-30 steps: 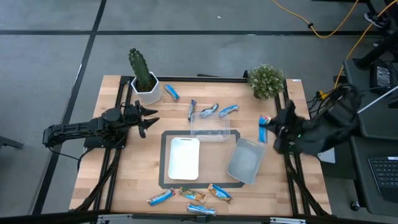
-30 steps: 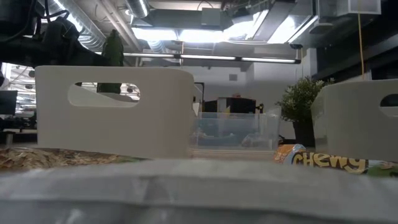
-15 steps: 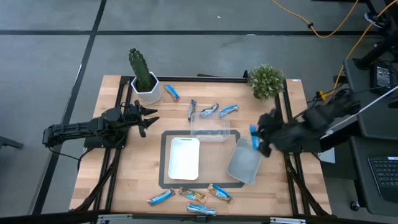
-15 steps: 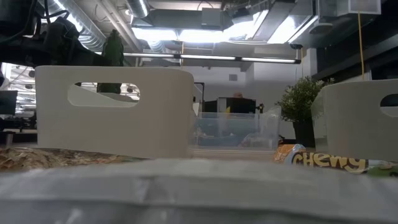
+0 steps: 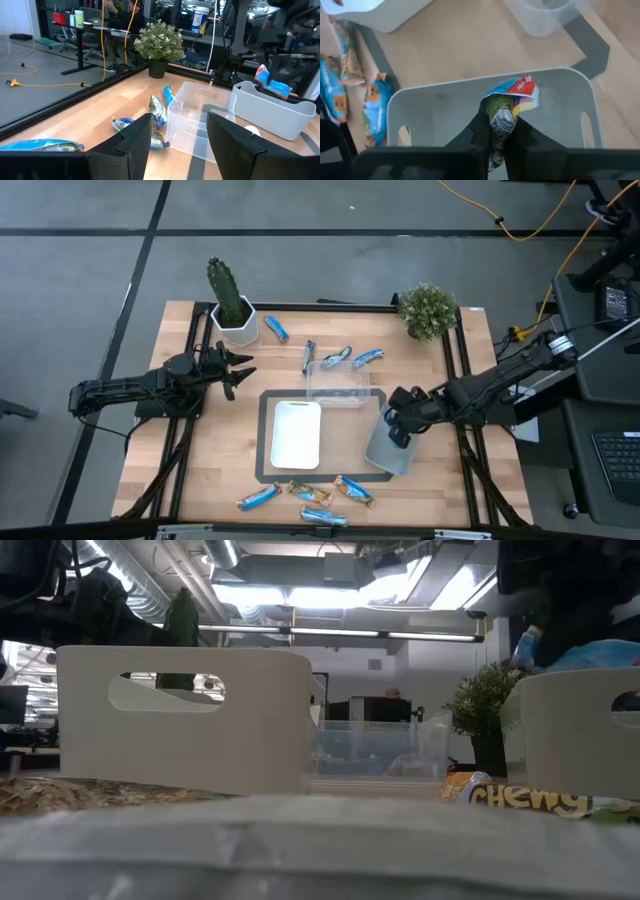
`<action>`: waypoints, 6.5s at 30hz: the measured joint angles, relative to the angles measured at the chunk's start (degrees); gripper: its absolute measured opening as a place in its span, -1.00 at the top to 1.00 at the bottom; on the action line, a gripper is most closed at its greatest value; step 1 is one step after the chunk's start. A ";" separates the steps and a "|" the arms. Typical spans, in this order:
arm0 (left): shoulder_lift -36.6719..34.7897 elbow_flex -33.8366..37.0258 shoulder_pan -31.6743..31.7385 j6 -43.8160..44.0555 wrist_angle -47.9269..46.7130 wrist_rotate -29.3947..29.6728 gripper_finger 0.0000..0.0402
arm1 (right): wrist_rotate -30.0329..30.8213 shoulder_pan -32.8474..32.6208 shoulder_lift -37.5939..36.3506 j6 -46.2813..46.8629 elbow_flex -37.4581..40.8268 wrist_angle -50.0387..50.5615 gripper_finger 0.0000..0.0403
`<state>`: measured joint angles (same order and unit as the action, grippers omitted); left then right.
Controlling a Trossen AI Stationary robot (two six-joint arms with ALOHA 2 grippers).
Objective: Pick and place Granola Bars by type
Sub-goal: Put the red granola bar into the gray bin
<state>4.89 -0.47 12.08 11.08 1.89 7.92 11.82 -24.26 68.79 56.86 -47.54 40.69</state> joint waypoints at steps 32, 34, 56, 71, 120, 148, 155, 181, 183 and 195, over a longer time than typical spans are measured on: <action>0.16 -0.46 0.04 7.73 7.92 -6.93 0.09 | 9.39 1.71 -0.05 -2.51 -7.13 -0.27 -0.09; 0.20 -2.53 0.04 7.83 10.94 -13.07 0.09 | 12.48 1.39 -0.07 -7.11 -10.05 -0.27 -0.06; 44.96 -61.87 -17.57 10.48 -24.81 -30.28 0.09 | 19.53 1.65 -0.11 -44.01 -21.30 -7.92 -0.02; 71.07 -61.96 -51.75 46.07 -26.49 -12.95 0.45 | 12.24 2.48 -0.09 -49.85 -21.25 -2.53 -0.02; 96.46 -62.71 -57.88 75.85 -40.37 -2.95 -0.09 | -0.73 8.02 -0.04 -54.06 -16.52 -4.75 -0.03; 100.81 -62.76 -58.50 78.99 -39.49 -2.48 0.74 | -2.46 8.04 -0.04 -51.14 -13.28 -7.92 -0.03; 94.11 -62.77 -59.17 79.93 -39.49 -3.43 0.91 | -2.46 8.04 -0.04 -51.48 -13.28 -7.99 -0.03; 55.85 -62.88 -59.31 39.66 -40.55 42.78 0.89 | -2.35 13.82 -0.09 -54.42 -13.28 -18.75 -0.03; 54.21 -62.88 -57.58 31.57 -39.42 43.25 0.90 | -2.39 15.25 -0.09 -54.92 -13.28 -21.61 -0.03; 54.02 -62.90 -28.71 1.83 -34.45 33.52 0.88 | -11.79 25.12 4.24 -54.20 -13.91 -44.53 -0.03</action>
<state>58.91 -63.37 -16.64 12.91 -32.55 41.45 0.03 0.85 73.03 2.66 -61.44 -3.84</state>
